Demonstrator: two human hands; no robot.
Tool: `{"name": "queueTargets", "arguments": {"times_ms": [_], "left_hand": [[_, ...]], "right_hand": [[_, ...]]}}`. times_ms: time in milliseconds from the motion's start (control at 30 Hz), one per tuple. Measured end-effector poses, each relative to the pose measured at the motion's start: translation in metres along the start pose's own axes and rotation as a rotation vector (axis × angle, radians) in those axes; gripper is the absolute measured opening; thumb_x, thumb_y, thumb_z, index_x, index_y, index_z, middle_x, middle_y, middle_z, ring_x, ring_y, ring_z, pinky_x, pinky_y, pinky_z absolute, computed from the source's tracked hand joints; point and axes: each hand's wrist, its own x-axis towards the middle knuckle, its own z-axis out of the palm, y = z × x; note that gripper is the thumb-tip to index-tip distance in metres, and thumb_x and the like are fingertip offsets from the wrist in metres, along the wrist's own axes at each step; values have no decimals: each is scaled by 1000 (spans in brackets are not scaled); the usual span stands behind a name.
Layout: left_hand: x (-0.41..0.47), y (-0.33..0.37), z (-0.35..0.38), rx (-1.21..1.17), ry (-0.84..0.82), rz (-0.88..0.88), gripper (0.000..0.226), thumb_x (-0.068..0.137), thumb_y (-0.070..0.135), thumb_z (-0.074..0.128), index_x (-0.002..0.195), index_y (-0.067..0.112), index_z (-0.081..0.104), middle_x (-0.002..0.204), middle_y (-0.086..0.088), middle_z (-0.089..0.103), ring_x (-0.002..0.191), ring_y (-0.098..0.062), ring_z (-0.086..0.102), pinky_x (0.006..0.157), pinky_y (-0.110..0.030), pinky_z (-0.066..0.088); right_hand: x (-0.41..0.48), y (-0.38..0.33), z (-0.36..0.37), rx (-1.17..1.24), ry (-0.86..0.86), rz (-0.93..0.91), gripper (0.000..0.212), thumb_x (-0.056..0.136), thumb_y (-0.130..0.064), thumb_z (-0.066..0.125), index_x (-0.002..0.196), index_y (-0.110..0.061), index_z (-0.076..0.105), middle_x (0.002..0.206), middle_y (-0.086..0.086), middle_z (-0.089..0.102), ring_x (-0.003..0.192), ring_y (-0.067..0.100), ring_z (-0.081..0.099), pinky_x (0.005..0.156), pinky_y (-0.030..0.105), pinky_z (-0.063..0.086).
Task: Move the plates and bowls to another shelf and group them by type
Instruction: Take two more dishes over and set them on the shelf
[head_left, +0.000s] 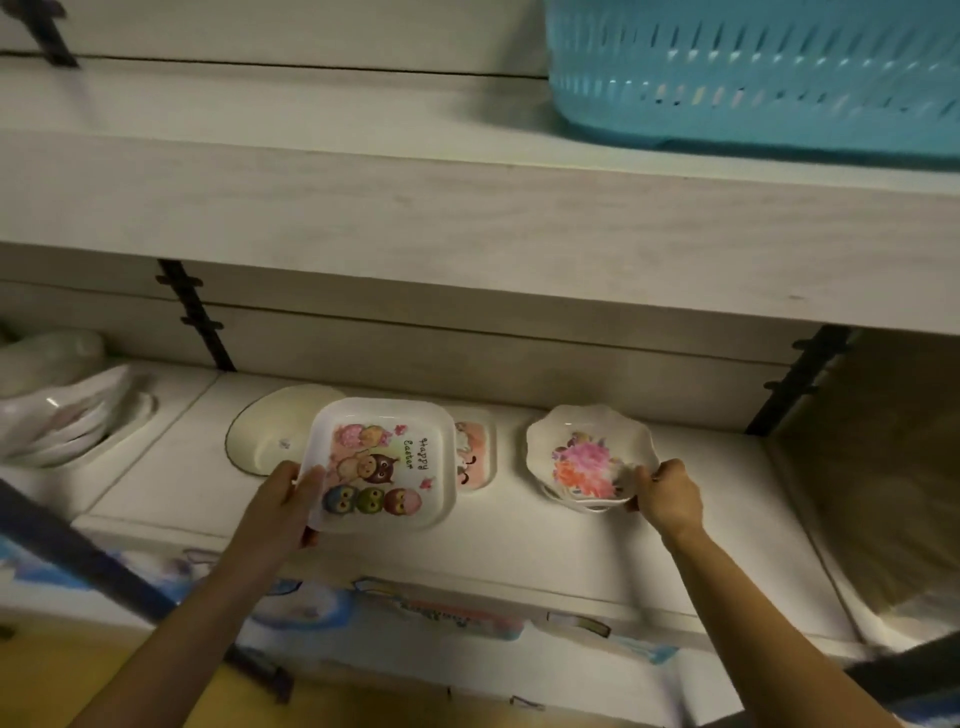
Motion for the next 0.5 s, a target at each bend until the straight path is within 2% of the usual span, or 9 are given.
{"name": "queueTargets", "arguments": {"times_ms": [67, 167, 267, 400, 500], "left_hand": [[3, 2, 3, -1, 2, 4, 32, 97, 27, 39, 107, -3, 47, 92, -15, 56, 71, -22, 53, 50, -27, 45], [6, 2, 6, -36, -2, 5, 27, 96, 25, 40, 103, 0, 48, 83, -9, 56, 68, -19, 53, 52, -27, 43], [11, 2, 9, -66, -5, 4, 23, 96, 25, 40, 99, 3, 48, 83, -8, 56, 68, -17, 53, 51, -27, 43], [17, 1, 12, -79, -2, 11, 20, 97, 24, 39, 81, 14, 47, 78, -6, 54, 64, -17, 51, 49, -25, 43], [21, -1, 11, -71, -4, 9, 19, 97, 23, 38, 85, 12, 47, 80, -7, 54, 66, -19, 51, 53, -28, 44]], "right_hand": [[4, -3, 4, -18, 12, 15, 32, 93, -23, 46, 110, 4, 46, 102, 27, 67, 97, 41, 60, 78, 40, 46], [7, -8, 7, -67, 17, 37, 36, 94, -22, 46, 115, 7, 42, 112, 30, 61, 105, 44, 56, 82, 41, 45], [7, -10, 6, -94, 27, 71, 39, 93, -21, 47, 119, 7, 38, 117, 31, 58, 108, 45, 54, 84, 42, 45], [5, -11, 6, -133, 50, 84, 42, 92, -24, 52, 119, 5, 38, 120, 28, 56, 110, 45, 54, 85, 44, 45], [2, -10, 7, -192, 36, 62, 42, 91, -24, 54, 119, 3, 38, 118, 26, 58, 107, 43, 56, 77, 40, 42]]}}
